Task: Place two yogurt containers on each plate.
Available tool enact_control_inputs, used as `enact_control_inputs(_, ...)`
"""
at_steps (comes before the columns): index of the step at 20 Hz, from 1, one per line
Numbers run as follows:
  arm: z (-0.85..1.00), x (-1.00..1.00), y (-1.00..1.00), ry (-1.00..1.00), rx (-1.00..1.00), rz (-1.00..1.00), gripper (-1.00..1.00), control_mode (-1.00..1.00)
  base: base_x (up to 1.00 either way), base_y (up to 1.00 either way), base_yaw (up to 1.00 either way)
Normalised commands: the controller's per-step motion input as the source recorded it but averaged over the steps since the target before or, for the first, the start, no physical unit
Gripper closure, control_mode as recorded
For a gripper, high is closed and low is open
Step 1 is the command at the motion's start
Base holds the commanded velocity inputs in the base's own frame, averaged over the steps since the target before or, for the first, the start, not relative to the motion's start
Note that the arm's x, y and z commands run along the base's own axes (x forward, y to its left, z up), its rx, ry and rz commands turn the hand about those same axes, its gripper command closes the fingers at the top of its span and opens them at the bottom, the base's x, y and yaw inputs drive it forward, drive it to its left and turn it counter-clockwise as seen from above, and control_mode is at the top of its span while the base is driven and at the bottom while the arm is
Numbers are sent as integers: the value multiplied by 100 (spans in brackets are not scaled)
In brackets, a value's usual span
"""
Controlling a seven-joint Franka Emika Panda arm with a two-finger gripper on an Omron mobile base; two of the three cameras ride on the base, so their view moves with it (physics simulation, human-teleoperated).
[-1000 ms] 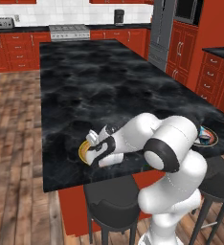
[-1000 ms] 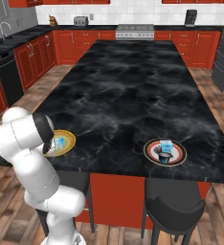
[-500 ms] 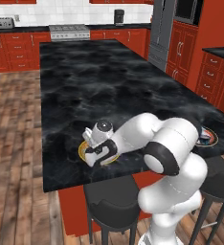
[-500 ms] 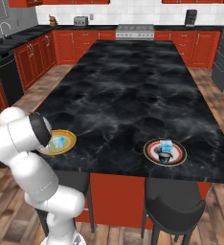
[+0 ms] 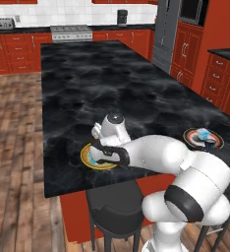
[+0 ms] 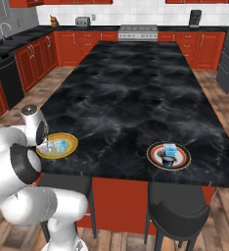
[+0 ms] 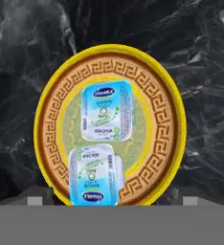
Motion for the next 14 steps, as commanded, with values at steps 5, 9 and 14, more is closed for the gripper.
enact_control_inputs(5,98,-90,-100,-13,0,17,-100,-100,0,0,0)
enact_control_inputs(9,100,-100,-98,-29,-8,29,-100,-100,0,0,0)
enact_control_inputs(14,100,-100,-80,-36,-6,21,-100,-100,0,0,0)
